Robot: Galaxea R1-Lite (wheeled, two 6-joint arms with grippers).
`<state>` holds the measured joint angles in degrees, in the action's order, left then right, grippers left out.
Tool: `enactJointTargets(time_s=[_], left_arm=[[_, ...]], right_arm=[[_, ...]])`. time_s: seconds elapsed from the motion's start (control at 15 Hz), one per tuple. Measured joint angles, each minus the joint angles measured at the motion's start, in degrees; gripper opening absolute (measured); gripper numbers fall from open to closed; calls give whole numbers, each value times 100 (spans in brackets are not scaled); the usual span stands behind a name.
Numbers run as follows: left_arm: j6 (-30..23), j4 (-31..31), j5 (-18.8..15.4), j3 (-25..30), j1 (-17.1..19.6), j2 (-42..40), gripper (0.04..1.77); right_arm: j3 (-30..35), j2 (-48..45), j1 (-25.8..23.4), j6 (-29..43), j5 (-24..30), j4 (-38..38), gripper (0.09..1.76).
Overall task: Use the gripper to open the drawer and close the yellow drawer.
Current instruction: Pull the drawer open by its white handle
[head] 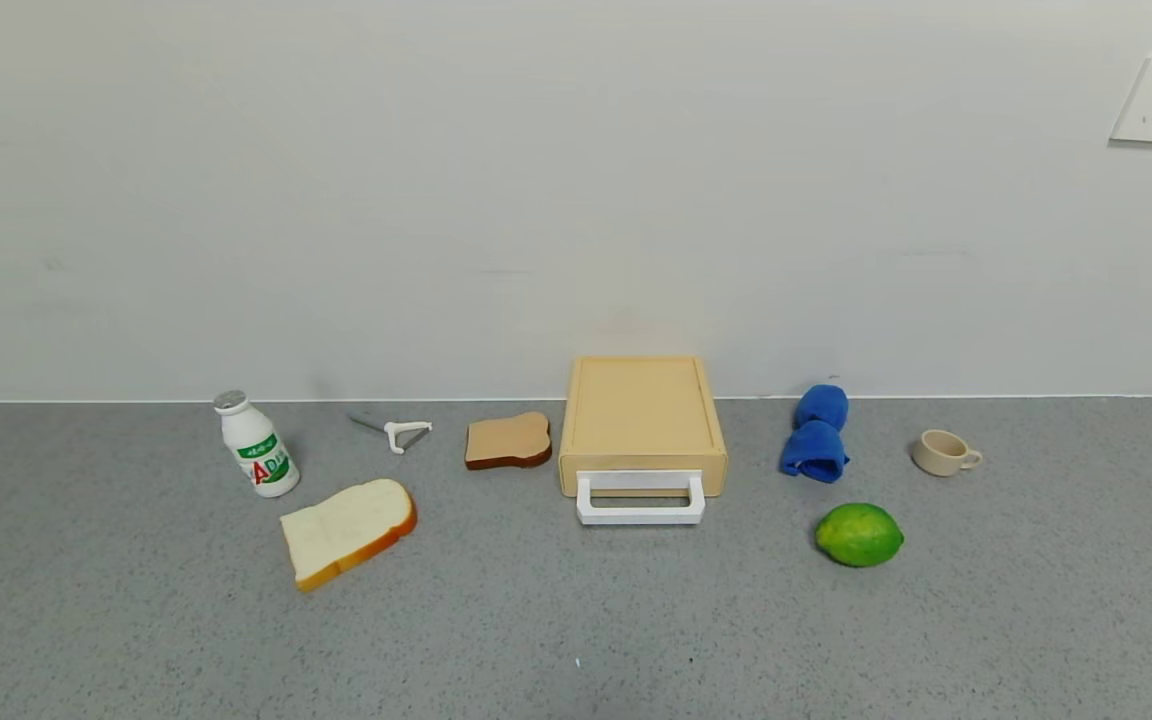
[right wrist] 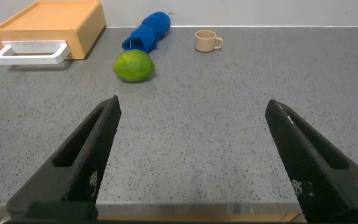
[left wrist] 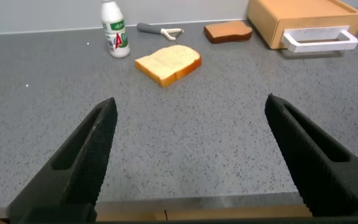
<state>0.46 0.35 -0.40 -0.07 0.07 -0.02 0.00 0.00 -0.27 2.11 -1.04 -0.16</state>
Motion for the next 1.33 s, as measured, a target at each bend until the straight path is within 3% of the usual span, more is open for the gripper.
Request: enactJointTargets(time_s=[0.4,0.67,1.07,1.33], left_arm=[[-26,57,-56,-188,0,5,172],[-126,610,-30,-1180,-2,372,172],[-151,1100,155,-2778,-29,2588,172],[-280,1915,133,-4443,-37,4663,172]], right_arm=[[0,0,0,0,0,0,171],[0,0,0,0,0,0,171],[0,0,0,0,0,0,171],[0,0,0,0,-1,2,171]])
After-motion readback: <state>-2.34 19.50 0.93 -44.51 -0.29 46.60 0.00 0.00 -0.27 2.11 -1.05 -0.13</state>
